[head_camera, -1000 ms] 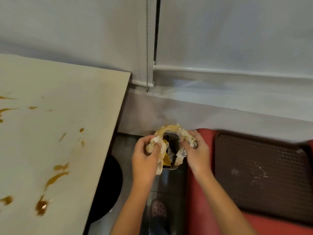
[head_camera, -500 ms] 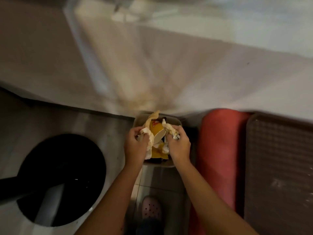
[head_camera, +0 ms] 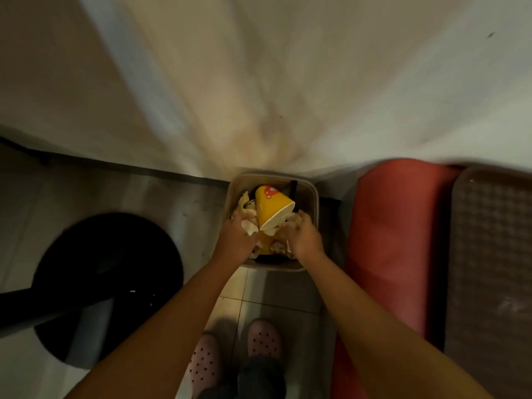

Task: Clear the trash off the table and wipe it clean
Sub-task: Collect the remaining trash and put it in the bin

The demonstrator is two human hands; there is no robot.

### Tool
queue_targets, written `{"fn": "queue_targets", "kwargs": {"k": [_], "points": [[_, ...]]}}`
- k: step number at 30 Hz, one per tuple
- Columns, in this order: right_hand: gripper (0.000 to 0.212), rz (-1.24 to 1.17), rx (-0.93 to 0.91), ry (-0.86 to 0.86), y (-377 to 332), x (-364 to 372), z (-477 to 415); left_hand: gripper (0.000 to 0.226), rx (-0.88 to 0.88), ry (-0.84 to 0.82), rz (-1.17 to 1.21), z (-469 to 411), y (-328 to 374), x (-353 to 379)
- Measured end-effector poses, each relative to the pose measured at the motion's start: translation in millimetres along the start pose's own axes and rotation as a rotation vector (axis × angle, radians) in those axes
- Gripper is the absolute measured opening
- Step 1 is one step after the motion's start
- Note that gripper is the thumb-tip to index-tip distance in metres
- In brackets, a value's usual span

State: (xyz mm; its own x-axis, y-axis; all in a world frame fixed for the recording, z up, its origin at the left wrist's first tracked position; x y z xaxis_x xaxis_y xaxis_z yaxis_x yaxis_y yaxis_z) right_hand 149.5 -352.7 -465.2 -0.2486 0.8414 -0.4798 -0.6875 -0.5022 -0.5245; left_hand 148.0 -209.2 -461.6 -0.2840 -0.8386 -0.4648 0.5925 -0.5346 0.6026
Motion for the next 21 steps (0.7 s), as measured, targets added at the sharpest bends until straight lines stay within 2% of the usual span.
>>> {"fn": "queue_targets", "kwargs": {"k": [9, 15, 21], "points": [[0.039, 0.007, -0.048, 0.01, -61.9, -60.9, 72.4, 0.036, 0.043, 0.031, 0.058, 72.6, 55.9, -47.5], [0.035, -0.033, -0.175, 0.026, -126.7, -112.6, 140.6, 0.028, 0.088, 0.093, 0.203, 144.5, 112.6, -90.3], [0.031, -0.057, -0.34, 0.038, -194.3, -165.7, 218.6, 0.029, 0.199, 0.2, 0.228, 212.5, 183.0, -145.4]]}}
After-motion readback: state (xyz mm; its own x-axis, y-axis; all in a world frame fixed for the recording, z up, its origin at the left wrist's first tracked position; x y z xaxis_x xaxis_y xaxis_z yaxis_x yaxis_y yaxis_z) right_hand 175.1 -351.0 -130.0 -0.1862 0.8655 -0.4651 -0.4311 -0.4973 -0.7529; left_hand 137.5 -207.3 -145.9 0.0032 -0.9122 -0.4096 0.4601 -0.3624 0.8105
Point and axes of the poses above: each hand's wrist, its own z-axis away from the middle knuckle, its own x-axis out of the palm, y = z × x, the point moved 4 cm from there along -z, towards the middle knuckle, and after that the axes turned 4 degrees about z, right-handed, at the moved point
